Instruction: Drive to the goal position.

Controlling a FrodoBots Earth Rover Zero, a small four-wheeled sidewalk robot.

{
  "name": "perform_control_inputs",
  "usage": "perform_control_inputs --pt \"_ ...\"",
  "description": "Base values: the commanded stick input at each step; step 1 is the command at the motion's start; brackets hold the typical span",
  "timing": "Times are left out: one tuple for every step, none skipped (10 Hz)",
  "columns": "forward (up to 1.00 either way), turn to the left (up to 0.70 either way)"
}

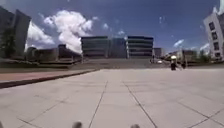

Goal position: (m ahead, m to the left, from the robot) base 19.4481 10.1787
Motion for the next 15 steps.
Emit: perform_control_inputs --pt "0.7 0.0" --pt "0.7 0.0" --pt "0.7 0.0" --pt "0.7 0.0" --pt "0.7 0.0" --pt "0.7 0.0" --pt "0.7 0.0" --pt "0.7 0.0" --pt "0.7 0.0" --pt "0.7 0.0" --pt "0.7 0.0" --pt "0.7 0.0" --pt "0.7 0.0" --pt "0.7 0.0" --pt "0.7 0.0"
